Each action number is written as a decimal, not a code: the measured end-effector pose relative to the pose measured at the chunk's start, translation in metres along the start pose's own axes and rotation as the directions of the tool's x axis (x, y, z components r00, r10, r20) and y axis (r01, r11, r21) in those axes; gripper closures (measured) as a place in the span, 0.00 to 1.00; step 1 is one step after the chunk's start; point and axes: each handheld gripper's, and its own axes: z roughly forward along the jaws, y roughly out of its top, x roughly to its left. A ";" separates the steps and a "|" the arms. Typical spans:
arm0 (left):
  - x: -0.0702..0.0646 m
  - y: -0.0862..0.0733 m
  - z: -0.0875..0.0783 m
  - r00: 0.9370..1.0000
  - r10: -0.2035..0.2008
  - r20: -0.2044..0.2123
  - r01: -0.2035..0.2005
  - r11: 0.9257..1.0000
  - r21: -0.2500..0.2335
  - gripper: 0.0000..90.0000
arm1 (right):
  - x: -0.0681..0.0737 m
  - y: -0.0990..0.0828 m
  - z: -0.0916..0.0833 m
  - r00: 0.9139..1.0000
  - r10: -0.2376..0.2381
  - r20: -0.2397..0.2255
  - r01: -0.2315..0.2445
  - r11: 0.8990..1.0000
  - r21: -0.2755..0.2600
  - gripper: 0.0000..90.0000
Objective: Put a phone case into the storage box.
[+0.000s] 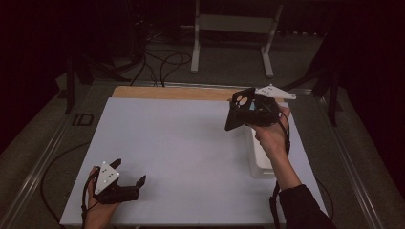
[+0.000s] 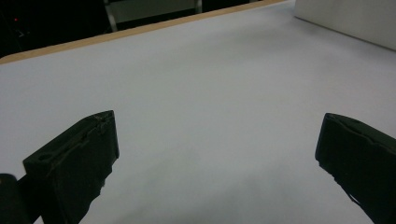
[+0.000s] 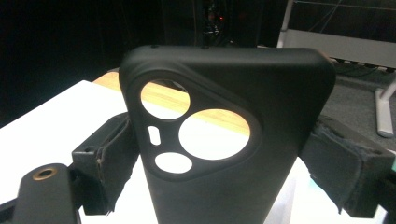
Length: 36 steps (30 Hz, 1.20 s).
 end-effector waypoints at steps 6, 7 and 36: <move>0.000 0.000 0.000 1.000 -0.002 0.000 0.002 1.000 0.000 0.00 | -0.007 0.001 0.001 1.000 0.010 0.021 -0.010 1.000 0.000 0.16; 0.000 0.000 0.000 1.000 -0.001 0.000 0.001 1.000 0.000 0.00 | -0.008 0.001 0.001 1.000 0.012 0.024 -0.012 1.000 -0.001 0.16; 0.000 0.000 0.000 1.000 -0.002 -0.002 0.002 1.000 0.000 0.00 | -0.046 0.006 0.009 0.988 0.052 0.147 -0.054 0.999 0.006 0.16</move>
